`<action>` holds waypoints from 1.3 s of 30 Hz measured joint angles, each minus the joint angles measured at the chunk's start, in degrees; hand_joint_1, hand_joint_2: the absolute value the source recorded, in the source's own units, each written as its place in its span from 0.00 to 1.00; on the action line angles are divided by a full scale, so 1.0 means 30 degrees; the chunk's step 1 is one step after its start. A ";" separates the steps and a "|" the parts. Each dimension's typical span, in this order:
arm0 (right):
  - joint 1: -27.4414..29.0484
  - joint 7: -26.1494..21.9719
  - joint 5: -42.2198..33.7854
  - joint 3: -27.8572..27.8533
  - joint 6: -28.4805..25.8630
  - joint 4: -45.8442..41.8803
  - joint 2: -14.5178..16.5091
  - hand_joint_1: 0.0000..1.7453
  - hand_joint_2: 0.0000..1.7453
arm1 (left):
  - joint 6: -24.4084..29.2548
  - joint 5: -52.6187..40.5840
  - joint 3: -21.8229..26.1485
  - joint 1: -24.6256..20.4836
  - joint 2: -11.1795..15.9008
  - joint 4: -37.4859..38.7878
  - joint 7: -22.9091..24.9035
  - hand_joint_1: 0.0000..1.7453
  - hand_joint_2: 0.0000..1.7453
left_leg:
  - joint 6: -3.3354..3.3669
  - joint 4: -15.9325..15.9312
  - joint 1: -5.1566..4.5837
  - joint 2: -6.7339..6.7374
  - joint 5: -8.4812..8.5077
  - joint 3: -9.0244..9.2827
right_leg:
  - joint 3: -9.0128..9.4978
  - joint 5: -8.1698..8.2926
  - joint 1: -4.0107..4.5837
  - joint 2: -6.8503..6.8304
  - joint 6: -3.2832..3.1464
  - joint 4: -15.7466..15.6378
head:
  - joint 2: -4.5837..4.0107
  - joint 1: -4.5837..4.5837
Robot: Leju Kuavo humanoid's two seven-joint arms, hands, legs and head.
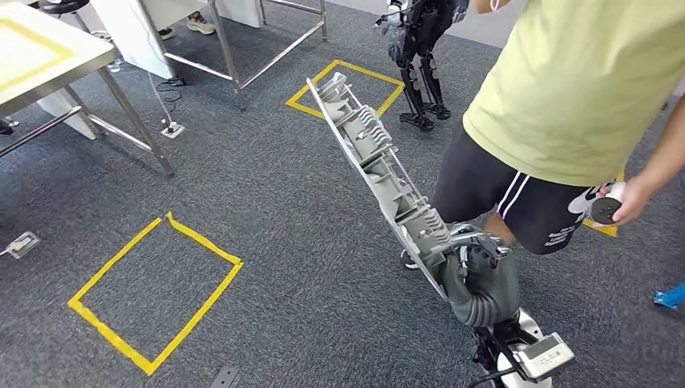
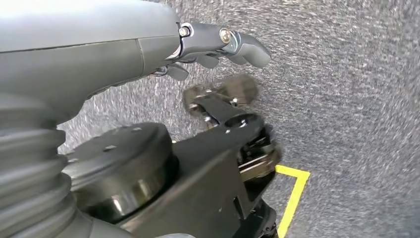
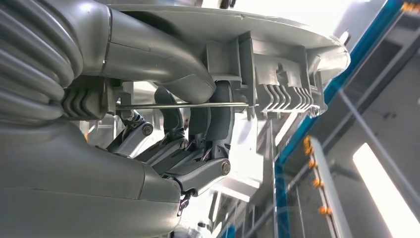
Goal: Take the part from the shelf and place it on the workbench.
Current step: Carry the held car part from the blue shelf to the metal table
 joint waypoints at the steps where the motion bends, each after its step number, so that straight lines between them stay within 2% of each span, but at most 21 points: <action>1: 0.0017 0.0004 0.0020 -0.0002 -0.0033 0.0000 0.0000 1.00 1.00 | 0.0033 -0.0002 0.0000 -0.0006 0.0004 0.0002 0.0035 0.00 1.00 | -0.0061 0.0956 0.0031 0.0137 -0.0388 -0.0363 | -0.0020 -0.0014 0.0013 -0.0307 -0.0010 0.0025 | 0.0000 -0.0006; 3: 0.0041 0.0014 0.0086 0.0002 -0.0075 0.0000 0.0000 1.00 1.00 | 0.0127 -0.0011 0.0000 0.0005 0.0048 0.0005 0.0164 0.00 1.00 | -0.0176 0.0800 0.0099 0.0296 -0.0084 -0.0040 | -0.0038 -0.0059 -0.0001 -0.0877 0.0028 0.0086 | 0.0000 -0.0011; 5: 0.0047 0.0016 0.0169 0.0005 -0.0082 0.0000 0.0000 1.00 1.00 | 0.0207 -0.0023 0.0000 -0.0022 0.0124 0.0002 0.0311 0.00 1.00 | -0.0217 -0.1767 0.0121 0.0929 0.0944 0.1462 | -0.0029 -0.0168 -0.0017 -0.1359 0.0166 0.0214 | 0.0000 -0.0022; 6: 0.0050 0.0018 0.0211 0.0005 -0.0082 -0.0002 0.0000 1.00 1.00 | 0.0228 -0.0047 0.0000 -0.0055 0.0144 -0.0004 0.0360 0.00 1.00 | -0.0133 -0.2937 0.0101 0.1259 0.1304 0.2116 | -0.0034 -0.0253 0.0026 -0.1566 0.0273 0.0321 | 0.0000 -0.0031; 8: 0.0079 0.0038 0.0297 0.0000 -0.0077 -0.0042 0.0002 1.00 1.00 | 0.0241 -0.0176 0.0000 -0.0111 0.0144 -0.0016 0.0459 0.00 1.00 | 0.0162 -0.3916 0.0015 0.1523 0.1467 0.2595 | -0.0040 -0.0354 0.0121 -0.1896 0.0484 0.0457 | 0.0000 0.0001; 10: 0.0117 0.0103 0.0412 -0.0007 -0.0040 -0.0149 0.0013 1.00 1.00 | 0.0195 -0.0311 0.0002 -0.0124 0.0150 -0.0024 0.0553 0.00 1.00 | 0.0449 -0.3880 -0.0008 0.1072 0.1539 0.2513 | -0.0012 -0.0392 0.0124 -0.2142 0.0680 0.0477 | 0.0000 0.0045; 12: 0.0165 0.0191 0.0554 -0.0036 0.0013 -0.0302 0.0031 1.00 1.00 | 0.0127 -0.0392 0.0004 -0.0173 0.0141 -0.0036 0.0634 0.00 1.00 | 0.0665 -0.3915 0.0066 0.0668 0.1629 0.2457 | -0.0173 -0.0820 0.0000 -0.1439 0.0919 0.0968 | 0.0000 0.0074; 14: 0.0251 0.0222 0.0639 -0.0118 0.0096 -0.0446 0.0038 1.00 1.00 | 0.0100 -0.0441 0.0004 -0.0300 0.0077 -0.0051 0.0681 0.00 1.00 | 0.0825 -0.3937 0.0136 0.0254 0.1715 0.2397 | -0.1029 -0.1945 -0.0112 -0.0209 0.1100 0.2890 | 0.0000 0.0140; 16: 0.0320 0.0220 0.0663 -0.0213 0.0231 -0.0512 0.0037 1.00 1.00 | 0.0100 -0.0415 0.0005 -0.0407 0.0013 -0.0058 0.0676 0.00 1.00 | 0.0895 -0.3923 0.0139 -0.0218 0.1766 0.2324 | -0.2248 -0.2938 -0.0129 0.0250 0.1145 0.5356 | 0.0000 0.0186; 17: 0.0332 0.0228 0.0674 -0.0251 0.0302 -0.0517 0.0036 1.00 1.00 | 0.0095 -0.0381 0.0009 -0.0428 -0.0002 -0.0062 0.0658 0.00 1.00 | 0.0897 -0.3908 0.0137 -0.0479 0.1789 0.2298 | -0.2579 -0.2984 -0.0130 0.0294 0.1130 0.5948 | 0.0000 0.0195; 19: 0.0331 0.0238 0.0688 -0.0326 0.0426 -0.0517 0.0036 1.00 1.00 | 0.0036 -0.0302 0.0035 -0.0439 -0.0024 -0.0067 0.0599 0.00 1.00 | 0.0849 -0.3873 0.0141 -0.1032 0.1839 0.2279 | -0.2124 -0.2008 -0.0146 0.0443 0.1031 0.4876 | 0.0000 0.0211; 21: 0.0307 0.0233 0.0710 -0.0392 0.0508 -0.0521 0.0036 1.00 1.00 | -0.0049 -0.0266 0.0076 -0.0482 -0.0093 -0.0102 0.0524 0.00 1.00 | 0.0720 -0.3844 0.0137 -0.1590 0.1917 0.2241 | -0.0819 -0.0778 -0.0183 0.1196 0.0907 0.2159 | 0.0000 0.0229; 23: 0.0285 0.0211 0.0745 -0.0424 0.0525 -0.0525 0.0036 1.00 1.00 | -0.0093 -0.0264 0.0113 -0.0544 -0.0164 -0.0147 0.0481 0.00 1.00 | 0.0501 -0.3871 0.0153 -0.2050 0.2045 0.2124 | -0.0150 -0.0375 -0.0168 0.1734 0.0832 0.0677 | 0.0000 0.0247; 25: 0.0279 0.0175 0.0777 -0.0432 0.0476 -0.0530 0.0040 1.00 1.00 | -0.0104 -0.0273 0.0131 -0.0540 -0.0186 -0.0155 0.0486 0.00 1.00 | 0.0205 -0.4014 0.0207 -0.2445 0.2222 0.1977 | -0.0158 -0.0327 -0.0113 0.1447 0.0678 0.0550 | 0.0000 0.0258; 27: 0.0278 0.0129 0.0821 -0.0432 0.0380 -0.0557 0.0044 1.00 1.00 | -0.0095 -0.0288 0.0144 -0.0499 -0.0167 -0.0151 0.0503 0.00 1.00 | 0.0032 -0.3835 0.0176 -0.1969 0.2116 0.1777 | -0.0154 -0.0160 -0.0145 0.0971 0.0401 0.0382 | 0.0000 0.0222; 30: 0.0426 0.0060 0.0967 -0.0463 0.0108 -0.0681 0.0044 1.00 1.00 | 0.0112 -0.0315 0.0171 -0.0612 -0.0042 -0.0158 0.0532 0.00 1.00 | -0.0018 -0.1065 0.0058 -0.0147 0.0421 0.0569 | -0.0203 -0.0051 -0.0113 0.0152 0.0122 0.0251 | 0.0000 -0.0013; 31: 0.0478 0.0051 0.0991 -0.0473 0.0042 -0.0712 0.0044 1.00 1.00 | 0.0203 -0.0319 0.0197 -0.0665 0.0011 -0.0160 0.0561 0.00 1.00 | -0.0055 0.0181 0.0067 0.0101 -0.0172 0.0066 | -0.0234 -0.0051 -0.0080 -0.0157 0.0094 0.0257 | 0.0000 -0.0055; 33: 0.0508 0.0056 0.0978 -0.0475 0.0026 -0.0721 0.0044 1.00 1.00 | 0.0297 -0.0310 0.0277 -0.0691 0.0131 -0.0158 0.0661 0.00 1.00 | -0.0125 0.1099 0.0075 0.0231 -0.0357 -0.0113 | -0.0271 -0.0056 -0.0049 -0.0715 0.0081 0.0280 | 0.0000 -0.0062; 35: 0.0503 0.0080 0.0954 -0.0468 0.0071 -0.0721 0.0044 1.00 1.00 | 0.0311 -0.0301 0.0355 -0.0670 0.0253 -0.0157 0.0727 0.00 1.00 | -0.0113 -0.0768 0.0064 0.0579 0.0615 0.1099 | -0.0259 -0.0094 -0.0040 -0.1209 0.0121 0.0345 | 0.0000 -0.0086; 37: 0.0498 0.0102 0.0943 -0.0457 0.0120 -0.0721 0.0044 1.00 1.00 | 0.0311 -0.0299 0.0446 -0.0683 0.0319 -0.0162 0.0723 0.00 1.00 | 0.0110 -0.3129 -0.0054 0.1507 0.1293 0.2386 | -0.0260 -0.0192 0.0057 -0.1632 0.0252 0.0464 | 0.0000 -0.0113; 39: 0.0482 0.0107 0.0932 -0.0450 0.0127 -0.0721 0.0047 1.00 1.00 | 0.0304 -0.0299 0.0545 -0.0661 0.0339 -0.0169 0.0701 0.00 1.00 | 0.0387 -0.3910 -0.0157 0.1857 0.1363 0.2688 | -0.0260 -0.0253 0.0174 -0.2024 0.0416 0.0530 | 0.0000 -0.0095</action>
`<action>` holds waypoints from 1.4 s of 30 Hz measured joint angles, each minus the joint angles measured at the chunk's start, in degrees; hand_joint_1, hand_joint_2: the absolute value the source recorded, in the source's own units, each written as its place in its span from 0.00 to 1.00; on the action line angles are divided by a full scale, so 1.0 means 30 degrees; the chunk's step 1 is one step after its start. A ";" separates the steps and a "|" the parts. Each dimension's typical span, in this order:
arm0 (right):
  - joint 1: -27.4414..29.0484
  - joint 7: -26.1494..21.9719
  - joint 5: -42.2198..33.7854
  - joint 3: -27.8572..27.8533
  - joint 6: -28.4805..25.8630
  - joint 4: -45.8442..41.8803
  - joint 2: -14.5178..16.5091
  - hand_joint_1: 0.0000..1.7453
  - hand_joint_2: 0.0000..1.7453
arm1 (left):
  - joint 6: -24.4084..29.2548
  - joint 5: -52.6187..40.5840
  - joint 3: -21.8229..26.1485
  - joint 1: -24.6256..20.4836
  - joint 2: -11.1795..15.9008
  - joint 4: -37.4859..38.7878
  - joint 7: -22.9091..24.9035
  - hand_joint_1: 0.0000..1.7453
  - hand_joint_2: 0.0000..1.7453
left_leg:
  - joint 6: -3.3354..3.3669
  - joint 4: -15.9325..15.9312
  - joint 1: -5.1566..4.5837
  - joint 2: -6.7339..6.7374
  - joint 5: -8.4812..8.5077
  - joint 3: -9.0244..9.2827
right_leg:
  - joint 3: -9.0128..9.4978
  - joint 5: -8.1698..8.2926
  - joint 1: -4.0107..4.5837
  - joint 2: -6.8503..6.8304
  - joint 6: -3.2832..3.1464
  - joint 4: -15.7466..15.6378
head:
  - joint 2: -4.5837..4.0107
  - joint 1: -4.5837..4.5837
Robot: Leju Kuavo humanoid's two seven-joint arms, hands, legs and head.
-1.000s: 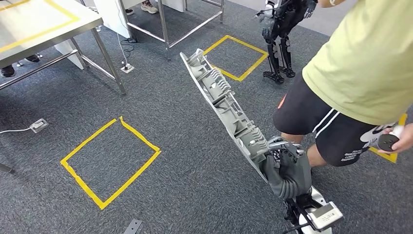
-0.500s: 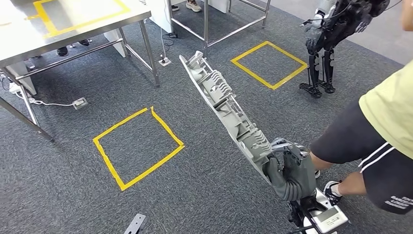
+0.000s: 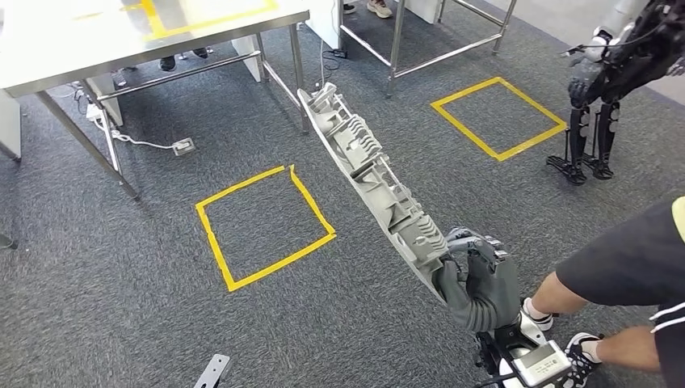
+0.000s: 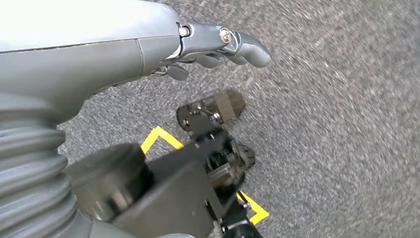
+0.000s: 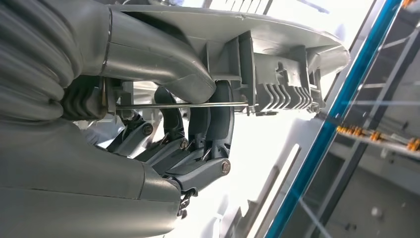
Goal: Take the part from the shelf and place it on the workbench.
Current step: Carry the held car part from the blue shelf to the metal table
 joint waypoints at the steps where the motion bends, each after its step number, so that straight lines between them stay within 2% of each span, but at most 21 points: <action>1: -0.0015 0.0004 -0.0011 0.0002 -0.0002 0.0000 0.0004 1.00 1.00 | -0.0024 0.0000 0.0034 0.0048 0.0004 0.0002 -0.0009 0.00 1.00 | 0.0105 -0.0019 0.0014 -0.0269 0.0079 -0.0049 | 0.0025 -0.0014 0.0018 -0.0218 0.0084 0.0000 | 0.0000 0.0020; 2: -0.0039 0.0013 -0.0029 0.0004 -0.0002 -0.0002 0.0009 1.00 1.00 | -0.0055 0.0000 0.0056 0.0112 0.0004 0.0007 -0.0016 0.00 1.00 | 0.0208 -0.0035 0.0047 -0.0525 0.0127 -0.0084 | 0.0052 -0.0056 -0.0001 -0.0304 0.0192 0.0007 | 0.0000 0.0024; 4: -0.0098 0.0044 -0.0107 0.0007 0.0037 -0.0009 0.0016 1.00 1.00 | -0.0087 0.0015 0.0080 0.0217 -0.0004 0.0016 -0.0053 0.00 1.00 | 0.0421 -0.0087 0.0161 -0.1002 0.0248 -0.0134 | -0.0120 -0.0561 -0.0116 0.0542 0.0449 0.0589 | 0.0000 0.0064; 6: -0.0144 0.0067 -0.0202 0.0011 0.0124 -0.0015 0.0018 1.00 1.00 | -0.0018 0.0120 0.0118 0.0248 -0.0040 0.0016 -0.0122 0.00 1.00 | 0.0572 -0.0100 0.0240 -0.1493 0.0348 -0.0216 | -0.1036 -0.1777 -0.0250 0.1889 0.0650 0.2698 | 0.0000 0.0158; 8: -0.0165 0.0086 -0.0239 0.0016 0.0228 -0.0011 0.0018 1.00 1.00 | 0.0035 0.0256 0.0229 0.0282 -0.0078 0.0020 -0.0184 0.00 1.00 | 0.0620 -0.0081 0.0250 -0.2056 0.0411 -0.0300 | -0.2173 -0.2718 -0.0305 0.2308 0.0723 0.5072 | 0.0000 0.0220; 9: -0.0176 0.0097 -0.0239 0.0020 0.0278 -0.0011 0.0018 1.00 1.00 | 0.0033 0.0284 0.0295 0.0320 -0.0086 0.0025 -0.0198 0.00 1.00 | 0.0605 -0.0064 0.0254 -0.2353 0.0435 -0.0321 | -0.2382 -0.2663 -0.0324 0.2334 0.0723 0.5468 | 0.0000 0.0233; 11: -0.0241 0.0127 -0.0233 0.0025 0.0352 -0.0013 0.0020 1.00 1.00 | 0.0027 0.0255 0.0373 0.0393 -0.0091 0.0038 -0.0218 0.00 1.00 | 0.0531 -0.0017 0.0277 -0.2949 0.0482 -0.0333 | -0.1694 -0.1522 -0.0383 0.2485 0.0670 0.3985 | 0.0000 0.0257; 13: -0.0363 0.0184 -0.0226 0.0025 0.0397 -0.0016 0.0024 1.00 1.00 | 0.0013 0.0226 0.0410 0.0400 -0.0115 0.0046 -0.0267 0.00 1.00 | 0.0378 0.0037 0.0301 -0.3478 0.0550 -0.0392 | -0.0441 -0.0415 -0.0481 0.3371 0.0622 0.1316 | 0.0000 0.0280; 15: -0.0438 0.0257 -0.0189 0.0025 0.0421 -0.0020 0.0031 1.00 1.00 | -0.0055 0.0219 0.0444 0.0379 -0.0137 0.0044 -0.0302 0.00 1.00 | 0.0108 0.0001 0.0339 -0.3911 0.0685 -0.0553 | 0.0059 -0.0157 -0.0489 0.4005 0.0555 0.0116 | 0.0000 0.0300; 18: -0.0457 0.0341 -0.0062 0.0038 0.0432 -0.0062 0.0086 1.00 1.00 | -0.0201 0.0177 0.0502 0.0437 -0.0142 0.0051 -0.0286 0.00 1.00 | -0.0321 -0.0124 0.0388 -0.4120 0.0859 -0.0799 | 0.0035 0.0030 -0.0452 0.3452 0.0205 -0.0054 | 0.0000 0.0295; 21: -0.0457 0.0333 0.0004 0.0046 0.0415 -0.0188 0.0197 1.00 1.00 | -0.0251 0.0142 0.0541 0.0408 -0.0160 0.0046 -0.0277 0.00 1.00 | -0.0521 0.1928 0.0286 -0.2238 -0.0479 -0.1775 | 0.0025 0.0187 -0.0446 0.2595 -0.0183 -0.0246 | 0.0000 0.0085; 24: -0.0449 0.0353 0.0013 0.0040 0.0448 -0.0215 0.0215 1.00 1.00 | -0.0262 0.0131 0.0544 0.0372 -0.0177 0.0046 -0.0306 0.00 1.00 | -0.0647 0.5093 0.0301 -0.1633 -0.1846 -0.3011 | -0.0031 0.0176 -0.0352 0.1686 -0.0266 -0.0228 | 0.0000 -0.0006; 26: -0.0457 0.0373 0.0026 0.0049 0.0528 -0.0197 0.0226 1.00 1.00 | -0.0230 0.0182 0.0572 0.0396 -0.0164 0.0044 -0.0335 0.00 1.00 | -0.0653 0.4129 0.0301 -0.1481 -0.1189 -0.2257 | -0.0029 0.0161 -0.0343 0.1139 -0.0241 -0.0192 | 0.0000 -0.0018; 29: -0.0470 0.0373 0.0060 0.0089 0.0638 -0.0200 0.0293 1.00 1.00 | -0.0231 0.0155 0.0615 0.0374 -0.0137 0.0040 -0.0275 0.00 1.00 | -0.0369 0.0522 0.0197 -0.0588 -0.0004 -0.0194 | -0.0016 0.0041 -0.0232 0.0469 -0.0019 -0.0039 | 0.0000 -0.0037; 32: -0.0489 0.0372 0.0086 0.0117 0.0652 -0.0231 0.0370 1.00 1.00 | -0.0237 0.0027 0.0617 0.0499 -0.0146 0.0053 -0.0151 0.00 1.00 | 0.0100 -0.0026 0.0096 -0.0759 0.0093 -0.0082 | 0.0027 0.0027 -0.0165 -0.0025 0.0311 -0.0039 | 0.0000 0.0016; 33: -0.0494 0.0381 0.0087 0.0131 0.0654 -0.0244 0.0388 1.00 1.00 | -0.0228 0.0018 0.0619 0.0569 -0.0148 0.0056 -0.0126 0.00 1.00 | 0.0217 -0.0068 0.0128 -0.0952 0.0150 -0.0105 | 0.0055 -0.0024 -0.0207 0.0046 0.0440 -0.0007 | 0.0000 0.0025; 35: -0.0487 0.0390 0.0087 0.0155 0.0658 -0.0281 0.0404 1.00 1.00 | -0.0200 -0.0002 0.0621 0.0617 -0.0140 0.0055 -0.0089 0.00 1.00 | 0.0449 -0.0156 0.0245 -0.1324 0.0283 -0.0136 | -0.0263 -0.0670 -0.0303 0.0989 0.0674 0.0821 | 0.0000 0.0076; 37: -0.0450 0.0388 0.0087 0.0158 0.0658 -0.0304 0.0404 1.00 1.00 | -0.0182 -0.0033 0.0621 0.0568 -0.0153 0.0047 -0.0076 0.00 1.00 | 0.0581 -0.0172 0.0296 -0.1726 0.0364 -0.0216 | -0.1352 -0.1992 -0.0360 0.2090 0.0813 0.3208 | 0.0000 0.0164; 39: -0.0356 0.0392 0.0091 0.0162 0.0663 -0.0306 0.0404 1.00 1.00 | -0.0177 -0.0098 0.0621 0.0532 -0.0180 0.0046 -0.0077 0.00 1.00 | 0.0612 -0.0159 0.0290 -0.2222 0.0406 -0.0275 | -0.2385 -0.2757 -0.0357 0.2339 0.0827 0.5395 | 0.0000 0.0206; 40: -0.0307 0.0397 0.0093 0.0164 0.0667 -0.0306 0.0404 1.00 1.00 | -0.0177 -0.0133 0.0621 0.0532 -0.0188 0.0046 -0.0075 0.00 1.00 | 0.0600 -0.0146 0.0289 -0.2491 0.0425 -0.0285 | -0.2462 -0.2577 -0.0359 0.2367 0.0795 0.5534 | 0.0000 0.0218; 42: -0.0258 0.0401 0.0095 0.0164 0.0670 -0.0308 0.0404 1.00 1.00 | -0.0175 -0.0167 0.0621 0.0513 -0.0189 0.0036 -0.0067 0.00 1.00 | 0.0539 -0.0110 0.0296 -0.3046 0.0469 -0.0282 | -0.1481 -0.1262 -0.0379 0.2614 0.0672 0.3507 | 0.0000 0.0249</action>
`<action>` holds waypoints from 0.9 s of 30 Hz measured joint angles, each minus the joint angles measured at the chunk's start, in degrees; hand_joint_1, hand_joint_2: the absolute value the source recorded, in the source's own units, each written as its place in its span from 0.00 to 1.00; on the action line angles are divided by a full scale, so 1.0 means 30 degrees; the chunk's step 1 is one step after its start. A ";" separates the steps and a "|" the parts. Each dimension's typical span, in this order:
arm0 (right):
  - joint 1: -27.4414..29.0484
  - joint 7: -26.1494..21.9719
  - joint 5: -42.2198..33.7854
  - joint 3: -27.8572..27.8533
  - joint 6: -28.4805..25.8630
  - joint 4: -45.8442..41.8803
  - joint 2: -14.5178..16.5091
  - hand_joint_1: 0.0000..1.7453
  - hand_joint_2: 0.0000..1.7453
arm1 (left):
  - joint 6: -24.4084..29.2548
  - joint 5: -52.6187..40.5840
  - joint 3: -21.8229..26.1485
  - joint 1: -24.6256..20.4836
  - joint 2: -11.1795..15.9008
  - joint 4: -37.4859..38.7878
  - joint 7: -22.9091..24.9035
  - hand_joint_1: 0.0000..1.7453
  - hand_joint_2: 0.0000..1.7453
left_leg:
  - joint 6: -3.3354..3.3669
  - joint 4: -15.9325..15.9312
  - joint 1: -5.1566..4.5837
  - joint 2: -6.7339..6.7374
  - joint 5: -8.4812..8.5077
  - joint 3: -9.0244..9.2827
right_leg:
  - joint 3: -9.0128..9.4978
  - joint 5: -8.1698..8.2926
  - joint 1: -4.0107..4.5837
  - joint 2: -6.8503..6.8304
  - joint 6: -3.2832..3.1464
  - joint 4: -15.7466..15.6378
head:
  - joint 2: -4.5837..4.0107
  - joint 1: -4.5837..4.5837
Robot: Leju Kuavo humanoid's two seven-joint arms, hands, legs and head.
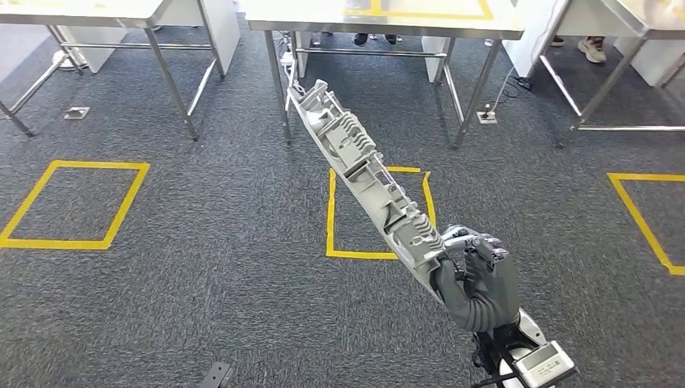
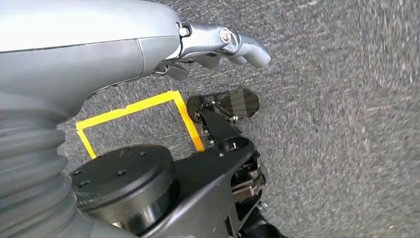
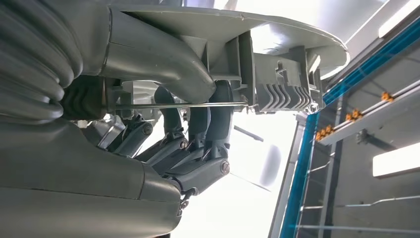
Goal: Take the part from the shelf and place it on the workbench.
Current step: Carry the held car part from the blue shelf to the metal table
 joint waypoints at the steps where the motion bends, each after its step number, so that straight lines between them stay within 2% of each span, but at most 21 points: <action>1: -0.0005 0.0002 0.0000 0.0000 0.0000 -0.0005 0.0000 1.00 1.00 | 0.0000 -0.0011 0.0000 -0.0021 -0.0015 -0.0009 0.0000 0.00 1.00 | -0.0063 0.0019 0.0000 -0.0259 0.0030 -0.0020 | 0.0706 0.0573 -0.0025 0.0480 -0.0090 -0.1439 | 0.0000 0.0013; 2: -0.0004 -0.0002 -0.0004 0.0000 0.0002 -0.0018 0.0002 1.00 1.00 | 0.0000 -0.0018 0.0000 -0.0056 -0.0029 -0.0020 0.0000 0.00 1.00 | -0.0153 0.0040 0.0000 -0.0503 0.0071 -0.0069 | 0.1251 0.0976 -0.0039 0.0895 -0.0156 -0.2620 | 0.0000 0.0018; 3: -0.0001 -0.0006 -0.0006 0.0000 0.0009 -0.0031 0.0002 1.00 1.00 | -0.0002 -0.0024 0.0000 -0.0084 -0.0044 -0.0029 -0.0005 0.00 1.00 | -0.0270 0.0037 0.0014 -0.0715 0.0127 -0.0140 | 0.1562 0.1138 -0.0032 0.1218 -0.0211 -0.3330 | 0.0000 0.0024; 4: 0.0003 -0.0006 -0.0006 0.0000 0.0022 -0.0042 0.0002 1.00 1.00 | -0.0009 -0.0026 0.0000 -0.0101 -0.0062 -0.0033 -0.0015 0.00 1.00 | -0.0411 0.0005 0.0042 -0.0910 0.0197 -0.0215 | 0.1634 0.1104 -0.0007 0.1377 -0.0268 -0.3555 | 0.0000 0.0029; 6: 0.0004 -0.0011 -0.0002 -0.0002 0.0060 -0.0049 0.0022 1.00 1.00 | -0.0040 -0.0037 0.0000 -0.0100 -0.0057 -0.0027 -0.0031 0.00 1.00 | -0.0686 -0.0073 0.0097 -0.1194 0.0317 -0.0351 | 0.1637 0.1230 0.0013 0.0930 -0.0449 -0.3670 | 0.0000 0.0042; 7: -0.0002 -0.0025 -0.0014 -0.0007 0.0073 -0.0053 0.0053 1.00 1.00 | -0.0060 -0.0046 0.0000 -0.0103 -0.0064 -0.0024 -0.0031 0.00 1.00 | -0.0775 0.0058 0.0059 -0.0926 0.0225 -0.0463 | 0.1664 0.1300 -0.0020 0.0710 -0.0597 -0.3755 | 0.0000 0.0008; 8: -0.0009 -0.0060 -0.0064 -0.0016 0.0087 -0.0058 0.0085 1.00 1.00 | -0.0075 -0.0069 0.0000 -0.0126 -0.0069 -0.0022 -0.0027 0.00 1.00 | -0.0842 0.0521 0.0005 -0.0399 -0.0091 -0.0711 | 0.1687 0.1366 -0.0058 0.0456 -0.0731 -0.3845 | 0.0000 -0.0067; 10: -0.0013 -0.0182 -0.0326 -0.0044 0.0147 -0.0067 0.0131 1.00 1.00 | -0.0087 -0.0124 0.0000 -0.0211 -0.0097 -0.0025 -0.0016 0.00 1.00 | -0.0929 0.2585 -0.0070 0.0914 -0.1298 -0.1630 | 0.1697 0.1407 -0.0056 -0.0001 -0.0894 -0.3923 | 0.0000 -0.0220; 11: -0.0014 -0.0253 -0.0516 -0.0067 0.0202 -0.0068 0.0137 1.00 1.00 | -0.0087 -0.0148 0.0000 -0.0241 -0.0104 -0.0027 -0.0011 0.00 1.00 | -0.0987 0.3901 -0.0050 0.1251 -0.1927 -0.2181 | 0.1688 0.1404 -0.0031 -0.0229 -0.0913 -0.3919 | 0.0000 -0.0259; 12: -0.0013 -0.0310 -0.0694 -0.0097 0.0271 -0.0066 0.0140 1.00 1.00 | -0.0086 -0.0159 0.0000 -0.0246 -0.0107 -0.0027 -0.0005 0.00 1.00 | -0.1036 0.4882 -0.0025 0.1385 -0.2291 -0.2550 | 0.1683 0.1398 -0.0015 -0.0418 -0.0920 -0.3911 | 0.0000 -0.0264; 13: -0.0014 -0.0348 -0.0839 -0.0129 0.0329 -0.0064 0.0144 1.00 1.00 | -0.0084 -0.0162 0.0000 -0.0231 -0.0111 -0.0027 0.0000 0.00 1.00 | -0.1067 0.5221 -0.0006 0.1431 -0.2300 -0.2594 | 0.1681 0.1396 -0.0008 -0.0573 -0.0918 -0.3902 | 0.0000 -0.0266; 14: -0.0014 -0.0366 -0.0924 -0.0162 0.0375 -0.0064 0.0146 1.00 1.00 | -0.0082 -0.0168 0.0000 -0.0212 -0.0111 -0.0027 0.0002 0.00 1.00 | -0.1078 0.4775 0.0006 0.1450 -0.1960 -0.2248 | 0.1685 0.1389 -0.0009 -0.0691 -0.0905 -0.3884 | 0.0000 -0.0270; 16: -0.0020 -0.0381 -0.1016 -0.0197 0.0413 -0.0064 0.0149 1.00 1.00 | -0.0080 -0.0175 0.0000 -0.0200 -0.0098 -0.0027 0.0002 0.00 1.00 | -0.1015 0.2191 0.0010 0.1557 -0.0920 -0.0746 | 0.1699 0.1339 -0.0008 -0.0853 -0.0818 -0.3817 | 0.0000 -0.0280; 18: -0.0043 -0.0392 -0.1056 -0.0239 0.0413 -0.0064 0.0155 1.00 1.00 | -0.0080 -0.0180 0.0000 -0.0208 -0.0100 -0.0025 -0.0005 0.00 1.00 | -0.0811 0.0236 -0.0029 0.1646 -0.0424 0.0300 | 0.1655 0.1262 0.0083 -0.0938 -0.0648 -0.3685 | 0.0000 -0.0269; 20: -0.0055 -0.0395 -0.1066 -0.0293 0.0413 -0.0064 0.0158 1.00 1.00 | -0.0080 -0.0222 0.0000 -0.0180 -0.0146 -0.0018 0.0000 0.00 1.00 | -0.0664 -0.0099 -0.0055 0.1636 -0.0384 0.0435 | 0.1595 0.1261 0.0189 -0.0932 -0.0707 -0.3615 | 0.0000 -0.0231; 22: -0.0046 -0.0397 -0.1066 -0.0313 0.0426 -0.0064 0.0160 1.00 1.00 | -0.0097 -0.0406 0.0000 -0.0151 -0.0171 -0.0013 0.0015 0.00 1.00 | -0.0615 -0.0096 -0.0077 0.1618 -0.0376 0.0412 | 0.1605 0.1328 0.0196 -0.0910 -0.0837 -0.3682 | 0.0000 -0.0208; 23: -0.0045 -0.0401 -0.1069 -0.0313 0.0433 -0.0064 0.0160 1.00 1.00 | -0.0118 -0.0572 0.0000 -0.0155 -0.0158 -0.0015 0.0007 0.00 1.00 | -0.0499 -0.0079 -0.0136 0.1605 -0.0425 0.0392 | 0.1643 0.1352 0.0155 -0.0937 -0.0691 -0.3799 | 0.0000 -0.0207; 25: -0.0040 -0.0412 -0.1078 -0.0317 0.0439 -0.0067 0.0162 1.00 1.00 | -0.0180 -0.0960 -0.0013 -0.0173 -0.0159 -0.0025 -0.0060 0.00 1.00 | -0.0169 -0.0199 -0.0141 0.1572 -0.0514 0.0462 | 0.1757 0.1297 0.0099 -0.0957 -0.0223 -0.3994 | 0.0000 -0.0213; 26: -0.0037 -0.0421 -0.1087 -0.0324 0.0442 -0.0069 0.0164 1.00 1.00 | -0.0209 -0.1119 -0.0027 -0.0172 -0.0171 -0.0031 -0.0126 0.00 1.00 | 0.0012 -0.0300 -0.0104 0.1560 -0.0517 0.0552 | 0.1733 0.1149 0.0065 -0.0858 0.0008 -0.3876 | 0.0000 -0.0193; 27: -0.0029 -0.0435 -0.1098 -0.0333 0.0452 -0.0073 0.0164 1.00 1.00 | -0.0230 -0.1239 -0.0046 -0.0172 -0.0193 -0.0036 -0.0199 0.00 1.00 | 0.0116 -0.0407 -0.0027 0.1561 -0.0469 0.0654 | 0.1498 0.0801 0.0057 -0.0692 0.0128 -0.3340 | 0.0000 -0.0145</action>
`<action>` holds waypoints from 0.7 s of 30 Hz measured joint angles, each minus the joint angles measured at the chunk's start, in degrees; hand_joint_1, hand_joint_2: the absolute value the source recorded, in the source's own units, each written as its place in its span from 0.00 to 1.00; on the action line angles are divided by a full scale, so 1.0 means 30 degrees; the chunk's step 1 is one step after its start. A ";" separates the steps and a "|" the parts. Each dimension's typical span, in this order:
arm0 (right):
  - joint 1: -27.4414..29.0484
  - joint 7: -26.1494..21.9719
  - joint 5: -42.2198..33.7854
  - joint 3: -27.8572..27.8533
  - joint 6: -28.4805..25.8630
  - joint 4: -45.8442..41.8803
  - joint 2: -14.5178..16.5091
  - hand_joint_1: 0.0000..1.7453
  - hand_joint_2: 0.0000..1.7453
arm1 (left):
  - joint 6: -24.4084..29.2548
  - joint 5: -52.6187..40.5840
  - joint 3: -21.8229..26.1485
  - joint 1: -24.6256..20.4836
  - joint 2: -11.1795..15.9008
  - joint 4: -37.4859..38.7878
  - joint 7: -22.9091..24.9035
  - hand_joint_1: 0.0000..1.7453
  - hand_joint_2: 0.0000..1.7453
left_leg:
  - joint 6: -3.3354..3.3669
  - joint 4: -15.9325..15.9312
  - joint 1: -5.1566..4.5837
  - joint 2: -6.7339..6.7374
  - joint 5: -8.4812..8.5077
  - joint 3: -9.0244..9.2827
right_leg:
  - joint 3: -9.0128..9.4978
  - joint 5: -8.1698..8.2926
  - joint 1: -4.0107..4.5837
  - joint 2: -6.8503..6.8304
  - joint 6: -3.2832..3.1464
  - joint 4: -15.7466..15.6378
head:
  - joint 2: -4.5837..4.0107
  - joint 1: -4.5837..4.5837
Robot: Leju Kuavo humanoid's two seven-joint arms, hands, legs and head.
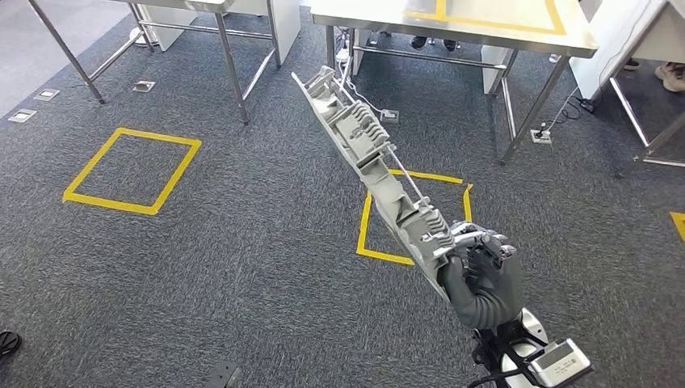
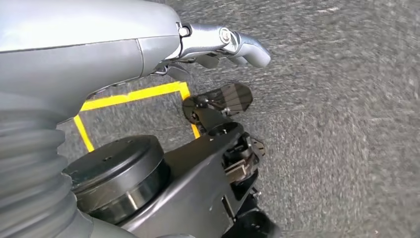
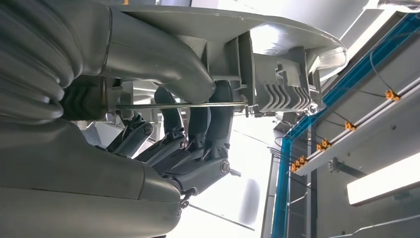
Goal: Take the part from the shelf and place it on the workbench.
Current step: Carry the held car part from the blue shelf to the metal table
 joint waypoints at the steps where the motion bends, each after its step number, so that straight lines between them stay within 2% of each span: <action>1: 0.0016 -0.0011 -0.0011 -0.0011 0.0011 0.0000 0.0000 1.00 1.00 | -0.0011 -0.0084 -0.0016 0.0003 -0.0024 -0.0004 -0.0075 0.00 1.00 | 0.0061 -0.0054 0.0048 -0.0001 0.0074 0.0076 | -0.0468 -0.0471 -0.0041 0.0189 0.0060 0.0947 | 0.0000 0.0053; 3: 0.0078 -0.0023 -0.0025 -0.0029 0.0029 0.0004 -0.0004 1.00 1.00 | 0.0006 -0.0169 -0.0036 -0.0016 -0.0033 -0.0004 -0.0175 0.00 1.00 | 0.0099 -0.0038 0.0056 -0.0025 0.0085 0.0104 | -0.1921 -0.1607 -0.0085 0.0378 0.0171 0.3534 | 0.0000 0.0129; 4: 0.0136 -0.0018 -0.0025 -0.0040 0.0031 0.0013 -0.0004 1.00 1.00 | 0.0031 -0.0211 -0.0040 -0.0013 -0.0035 -0.0002 -0.0200 0.00 1.00 | 0.0078 -0.0020 0.0064 -0.0072 0.0064 0.0108 | -0.2523 -0.1819 -0.0123 0.0391 0.0211 0.4481 | 0.0000 0.0140; 5: 0.0190 -0.0014 -0.0024 -0.0057 0.0029 0.0020 -0.0004 1.00 1.00 | 0.0062 -0.0247 -0.0042 -0.0006 -0.0035 0.0000 -0.0211 0.00 1.00 | 0.0033 0.0011 0.0086 -0.0140 0.0028 0.0116 | -0.2813 -0.1639 -0.0170 0.0395 0.0244 0.4770 | 0.0000 0.0147; 6: 0.0233 -0.0013 -0.0024 -0.0078 0.0022 0.0027 -0.0004 1.00 1.00 | 0.0097 -0.0282 -0.0044 0.0001 -0.0038 0.0002 -0.0215 0.00 1.00 | -0.0045 0.0061 0.0126 -0.0226 -0.0030 0.0132 | -0.2716 -0.1078 -0.0230 0.0395 0.0271 0.4291 | 0.0000 0.0155; 8: 0.0245 -0.0020 -0.0027 -0.0158 0.0007 0.0036 -0.0004 1.00 1.00 | 0.0164 -0.0317 -0.0047 0.0005 -0.0046 0.0002 -0.0220 0.00 1.00 | -0.0292 0.0235 0.0215 -0.0381 -0.0209 0.0156 | -0.1702 0.0419 -0.0360 0.0404 0.0335 0.1819 | 0.0000 0.0187; 9: 0.0238 -0.0027 -0.0040 -0.0204 0.0000 0.0053 -0.0002 1.00 1.00 | 0.0195 -0.0322 -0.0049 0.0001 -0.0044 0.0002 -0.0222 0.00 1.00 | -0.0442 0.0344 0.0215 -0.0447 -0.0310 0.0149 | -0.1247 0.0902 -0.0374 0.0449 0.0291 0.0751 | 0.0000 0.0220; 10: 0.0237 -0.0034 -0.0062 -0.0248 -0.0002 0.0076 -0.0002 1.00 1.00 | 0.0217 -0.0329 -0.0049 0.0001 -0.0036 0.0004 -0.0226 0.00 1.00 | -0.0556 0.0427 0.0180 -0.0487 -0.0396 0.0136 | -0.0974 0.1154 -0.0402 0.0485 0.0218 0.0085 | 0.0000 0.0238; 12: 0.0248 -0.0036 -0.0113 -0.0306 -0.0018 0.0137 -0.0002 1.00 1.00 | 0.0239 -0.0356 -0.0049 0.0021 -0.0020 0.0013 -0.0227 0.00 1.00 | -0.0493 0.0453 0.0094 -0.0525 -0.0447 0.0141 | -0.0924 0.1219 -0.0379 0.0554 0.0030 -0.0149 | 0.0000 0.0231; 14: 0.0264 -0.0038 -0.0153 -0.0335 -0.0053 0.0173 -0.0004 1.00 1.00 | 0.0255 -0.0416 -0.0055 0.0048 -0.0011 0.0022 -0.0227 0.00 1.00 | -0.0328 0.0326 0.0089 -0.0510 -0.0407 0.0214 | -0.0934 0.1212 -0.0352 0.0564 -0.0084 -0.0136 | 0.0000 0.0187; 15: 0.0274 -0.0042 -0.0166 -0.0344 -0.0075 0.0182 -0.0004 1.00 1.00 | 0.0273 -0.0464 -0.0058 0.0049 -0.0011 0.0024 -0.0235 0.00 1.00 | -0.0349 0.0251 0.0095 -0.0500 -0.0389 0.0258 | -0.0934 0.1200 -0.0329 0.0575 -0.0151 -0.0133 | 0.0000 0.0175; 18: 0.0350 -0.0049 -0.0140 -0.0383 -0.0151 0.0184 -0.0004 1.00 1.00 | 0.0414 -0.0624 -0.0064 0.0033 -0.0024 0.0024 -0.0331 0.00 1.00 | -0.0633 0.0049 0.0127 -0.0474 -0.0326 0.0366 | -0.0936 0.1168 -0.0287 0.0589 -0.0301 -0.0121 | 0.0000 0.0166; 21: 0.0497 -0.0049 -0.0002 -0.0403 -0.0226 0.0184 -0.0004 1.00 1.00 | 0.0530 -0.0737 -0.0069 0.0024 -0.0024 0.0024 -0.0435 0.00 1.00 | -0.0924 -0.0032 0.0158 -0.0466 -0.0293 0.0398 | -0.0940 0.1153 -0.0259 0.0587 -0.0358 -0.0102 | 0.0000 0.0166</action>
